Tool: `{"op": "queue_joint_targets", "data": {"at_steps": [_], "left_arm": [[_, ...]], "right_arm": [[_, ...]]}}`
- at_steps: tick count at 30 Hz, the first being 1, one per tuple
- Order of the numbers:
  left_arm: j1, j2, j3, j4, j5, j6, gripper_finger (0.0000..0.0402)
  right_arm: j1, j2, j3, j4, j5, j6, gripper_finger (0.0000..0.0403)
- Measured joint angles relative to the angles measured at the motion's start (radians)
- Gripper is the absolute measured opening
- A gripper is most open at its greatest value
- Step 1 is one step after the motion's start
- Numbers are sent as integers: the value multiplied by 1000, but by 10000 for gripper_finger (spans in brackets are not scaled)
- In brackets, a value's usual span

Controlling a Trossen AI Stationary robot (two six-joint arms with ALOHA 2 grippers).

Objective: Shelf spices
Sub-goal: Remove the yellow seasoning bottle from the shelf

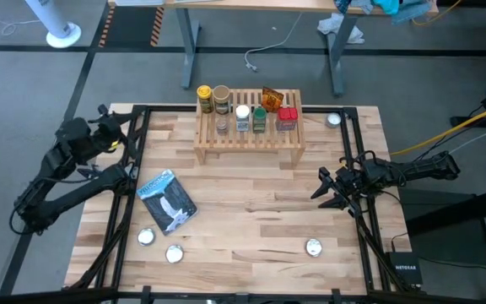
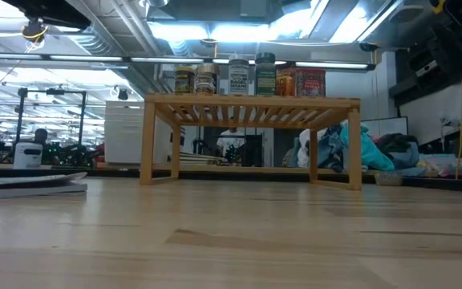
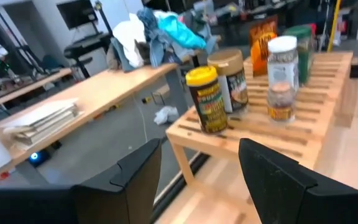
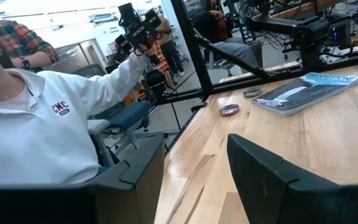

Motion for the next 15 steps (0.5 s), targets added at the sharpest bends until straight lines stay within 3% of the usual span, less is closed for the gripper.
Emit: {"op": "queue_joint_targets", "data": {"at_steps": [11, 15], "left_arm": [[0, 16, 27, -54, 7, 39, 210], [0, 57, 27, -54, 71, -1, 210]], "right_arm": [[0, 0, 0, 3, 9, 16, 182], [0, 2, 0, 3, 45, 17, 182]]}}
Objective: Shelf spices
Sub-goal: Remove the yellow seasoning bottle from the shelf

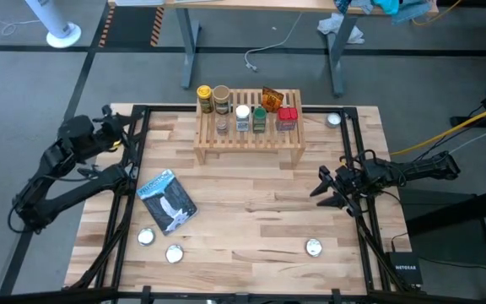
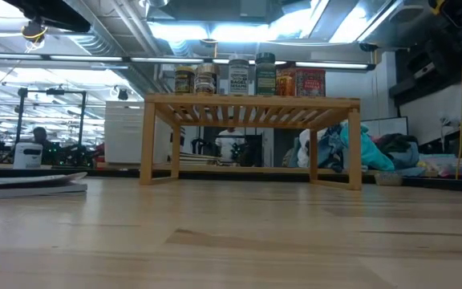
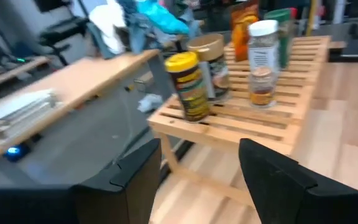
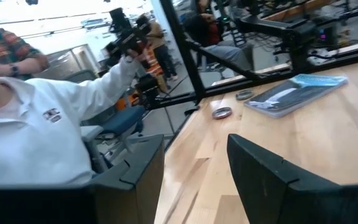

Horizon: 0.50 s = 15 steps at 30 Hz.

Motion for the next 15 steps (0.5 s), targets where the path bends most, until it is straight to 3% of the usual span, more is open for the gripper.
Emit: {"op": "queue_joint_targets", "data": {"at_steps": [10, 15], "left_arm": [[0, 208, 0, 21, 64, -14, 210], [4, 334, -1, 118, 92, 5, 210]], "right_arm": [[0, 0, 0, -1, 50, 2, 182], [0, 0, 0, -2, 51, 2, 182]]}}
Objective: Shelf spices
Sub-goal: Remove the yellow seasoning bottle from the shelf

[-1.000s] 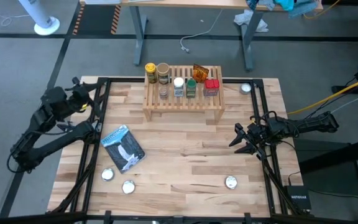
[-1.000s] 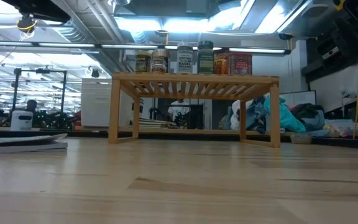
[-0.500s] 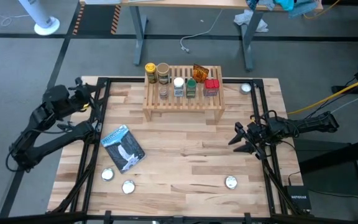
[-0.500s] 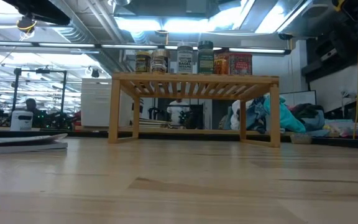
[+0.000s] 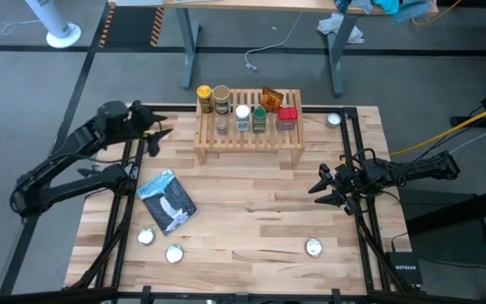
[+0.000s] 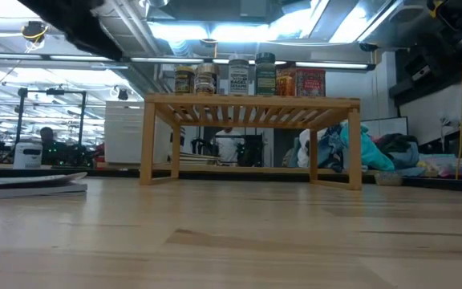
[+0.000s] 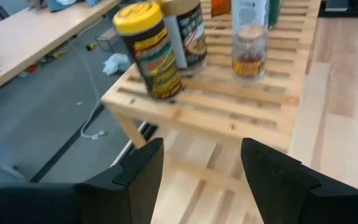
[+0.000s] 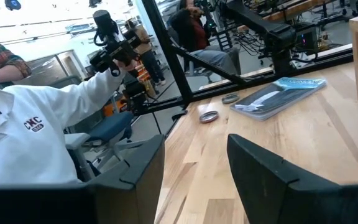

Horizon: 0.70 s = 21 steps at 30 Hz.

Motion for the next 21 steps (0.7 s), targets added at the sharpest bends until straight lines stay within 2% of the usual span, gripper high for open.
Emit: {"op": "queue_joint_targets", "data": {"at_steps": [5, 9, 16, 21], "left_arm": [[53, 121, 0, 127, 57, -17, 210], [104, 189, 0, 184, 62, -25, 210], [157, 237, -1, 214, 99, 26, 210], [160, 275, 0, 301, 121, 38, 210]], "right_arm": [[0, 0, 0, -1, 2, 0, 182], [0, 0, 0, -1, 2, 0, 182], [0, 0, 0, -1, 1, 0, 182], [0, 0, 0, -1, 1, 0, 182]]}}
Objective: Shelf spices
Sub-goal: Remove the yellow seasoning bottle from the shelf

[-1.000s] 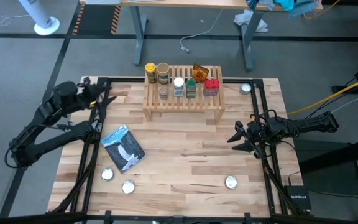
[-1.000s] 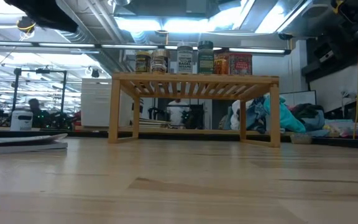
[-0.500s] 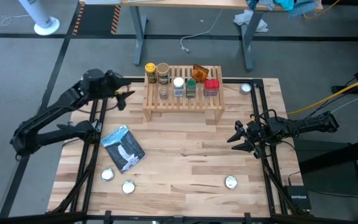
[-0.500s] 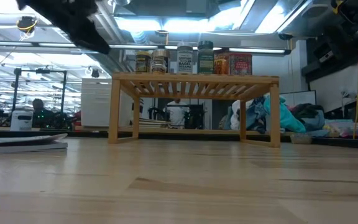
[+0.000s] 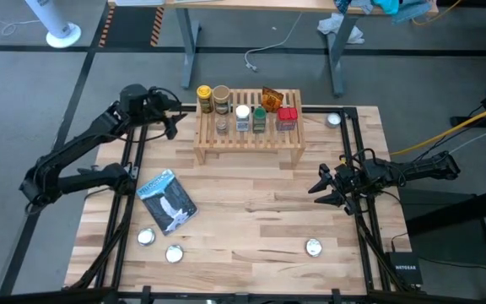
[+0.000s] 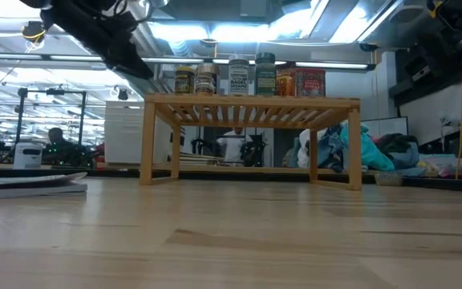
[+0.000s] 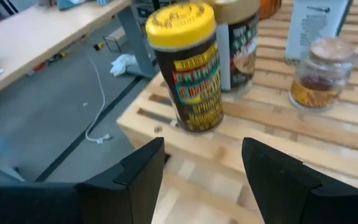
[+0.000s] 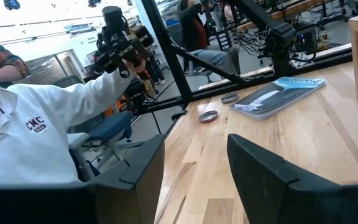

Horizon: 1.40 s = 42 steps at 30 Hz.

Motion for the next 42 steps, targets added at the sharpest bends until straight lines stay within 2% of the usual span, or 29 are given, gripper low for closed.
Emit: {"op": "queue_joint_targets", "data": {"at_steps": [11, 27, 29, 34, 42], "left_arm": [[27, 117, 0, 82, 16, -52, 210], [64, 120, 0, 195, 33, -48, 210], [84, 120, 0, 187, 60, -69, 210], [134, 120, 0, 192, 212, -92, 210], [158, 120, 0, 190, 298, -104, 210]], "right_arm": [[0, 0, 0, -1, -1, 0, 182], [0, 0, 0, -1, -2, 0, 182], [0, 0, 0, -1, -2, 0, 182], [0, 0, 0, -1, -2, 0, 182], [0, 0, 0, -1, -2, 0, 182]]}}
